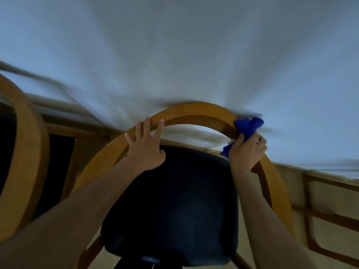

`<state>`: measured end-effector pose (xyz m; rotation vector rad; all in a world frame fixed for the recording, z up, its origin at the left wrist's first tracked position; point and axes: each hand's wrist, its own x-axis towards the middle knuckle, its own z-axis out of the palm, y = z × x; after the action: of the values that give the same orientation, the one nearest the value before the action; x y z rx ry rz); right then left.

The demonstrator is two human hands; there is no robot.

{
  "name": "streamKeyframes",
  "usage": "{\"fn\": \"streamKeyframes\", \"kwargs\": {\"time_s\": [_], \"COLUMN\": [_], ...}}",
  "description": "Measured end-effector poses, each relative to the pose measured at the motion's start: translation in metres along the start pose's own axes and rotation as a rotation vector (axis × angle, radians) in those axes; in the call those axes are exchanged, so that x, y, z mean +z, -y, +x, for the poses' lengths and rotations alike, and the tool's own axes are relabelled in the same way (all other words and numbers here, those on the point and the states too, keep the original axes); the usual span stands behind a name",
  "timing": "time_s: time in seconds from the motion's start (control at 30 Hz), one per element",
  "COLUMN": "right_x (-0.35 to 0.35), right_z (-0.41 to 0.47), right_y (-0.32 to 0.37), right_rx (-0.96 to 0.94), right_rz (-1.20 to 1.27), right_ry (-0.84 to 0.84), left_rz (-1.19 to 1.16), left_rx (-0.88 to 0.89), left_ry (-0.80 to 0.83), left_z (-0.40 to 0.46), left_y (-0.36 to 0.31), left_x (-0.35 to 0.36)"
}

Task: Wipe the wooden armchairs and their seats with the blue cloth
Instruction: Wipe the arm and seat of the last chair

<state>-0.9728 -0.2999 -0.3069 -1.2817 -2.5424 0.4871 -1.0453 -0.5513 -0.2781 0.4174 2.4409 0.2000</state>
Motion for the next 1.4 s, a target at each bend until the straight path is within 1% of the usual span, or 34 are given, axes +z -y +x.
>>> {"fn": "streamKeyframes", "kwargs": {"time_s": [0.03, 0.07, 0.1, 0.17, 0.23, 0.27, 0.33, 0.37, 0.4, 0.43, 0.47, 0.5, 0.57, 0.6, 0.63, 0.67, 0.7, 0.77, 0.87, 0.9, 0.93, 0.97, 1.0, 1.07, 1.1, 1.13, 1.17, 1.2, 1.27, 1.33, 1.4], "right_x": [-0.005, -0.007, -0.005, 0.005, 0.018, 0.022, 0.021, 0.019, 0.016, 0.012, 0.008, 0.001, -0.012, -0.016, -0.017, -0.015, -0.009, 0.007, 0.026, 0.027, 0.024, 0.019, 0.014, -0.004, -0.014, -0.022, -0.027, -0.030, -0.040, -0.054, -0.074], "right_z": [0.000, -0.002, -0.006, -0.015, -0.027, -0.034, -0.039, -0.034, -0.026, -0.018, -0.009, -0.003, 0.007, 0.007, 0.003, -0.002, -0.007, -0.021, -0.044, -0.044, -0.039, -0.030, -0.019, 0.004, 0.013, 0.018, 0.021, 0.021, 0.014, 0.000, -0.029], "right_y": [-0.010, -0.011, -0.003, 0.030, 0.069, 0.083, 0.091, 0.083, 0.071, 0.056, 0.040, 0.022, -0.011, -0.019, -0.020, -0.011, 0.006, 0.052, 0.101, 0.103, 0.097, 0.083, 0.065, 0.020, -0.003, -0.022, -0.038, -0.051, -0.076, -0.105, -0.141], "right_rx": [0.108, 0.108, 0.030, -0.202, -0.463, -0.609, -0.911, -0.985, -0.972, -0.879, -0.733, -0.549, -0.157, 0.001, 0.097, 0.106, 0.038, -0.265, -0.726, -0.827, -0.876, -0.870, -0.816, -0.617, -0.521, -0.452, -0.396, -0.345, -0.288, -0.255, -0.171], "right_rz": [0.001, 0.001, 0.022, 0.062, 0.031, 0.004, -0.070, -0.096, -0.096, -0.074, -0.051, -0.033, -0.003, 0.013, 0.029, 0.056, 0.092, 0.120, -0.016, -0.070, -0.111, -0.130, -0.129, -0.135, -0.169, -0.215, -0.268, -0.314, -0.367, -0.375, -0.360], "right_ry": [0.011, 0.012, 0.011, 0.016, -0.013, 0.006, 0.089, 0.099, 0.073, 0.034, 0.010, 0.026, 0.104, 0.114, 0.106, 0.084, 0.062, 0.029, 0.065, 0.096, 0.105, 0.088, 0.062, 0.048, 0.080, 0.135, 0.186, 0.215, 0.219, 0.202, 0.184], "left_rz": [0.008, 0.017, 0.030, 0.049, 0.040, 0.031, 0.017, 0.014, 0.013, 0.016, 0.021, 0.026, 0.021, 0.014, 0.005, -0.001, -0.004, -0.007, -0.017, -0.023, -0.029, -0.033, -0.038, -0.059, -0.081, -0.096, -0.089, -0.054, 0.038, 0.142, 0.259], "left_rx": [-0.006, -0.014, -0.024, -0.038, -0.030, -0.019, 0.000, 0.004, 0.007, 0.006, 0.002, 0.002, 0.010, 0.013, 0.015, 0.016, 0.017, 0.023, 0.017, 0.017, 0.024, 0.035, 0.038, 0.015, -0.007, -0.016, 0.005, 0.059, 0.170, 0.229, 0.285], "left_ry": [0.005, 0.003, -0.003, -0.009, -0.002, 0.008, 0.022, 0.032, 0.041, 0.046, 0.046, 0.047, 0.044, 0.042, 0.041, 0.040, 0.042, 0.047, 0.058, 0.062, 0.069, 0.073, 0.069, 0.038, -0.017, -0.106, -0.191, -0.241, -0.273, -0.323, -0.349], "left_z": [0.000, 0.000, 0.000, -0.001, -0.001, -0.002, -0.004, -0.004, -0.005, -0.005, -0.006, -0.007, -0.008, -0.008, -0.008, -0.007, -0.008, -0.008, -0.005, -0.005, -0.005, -0.004, -0.004, -0.002, 0.000, 0.002, 0.003, 0.006, 0.014, 0.021, 0.029], "left_y": [-0.002, -0.006, -0.008, -0.011, -0.007, -0.004, 0.002, 0.005, 0.006, 0.007, 0.007, 0.007, 0.006, 0.005, 0.005, 0.005, 0.005, 0.004, 0.007, 0.009, 0.011, 0.013, 0.015, 0.012, 0.005, -0.003, -0.014, -0.030, -0.067, -0.102, -0.130], "left_x": [0.000, 0.002, 0.003, 0.005, 0.002, 0.000, -0.006, -0.009, -0.011, -0.012, -0.013, -0.014, -0.014, -0.013, -0.013, -0.012, -0.011, -0.010, -0.011, -0.012, -0.014, -0.015, -0.015, -0.015, -0.014, -0.013, -0.011, -0.009, -0.006, -0.008, -0.013]}}
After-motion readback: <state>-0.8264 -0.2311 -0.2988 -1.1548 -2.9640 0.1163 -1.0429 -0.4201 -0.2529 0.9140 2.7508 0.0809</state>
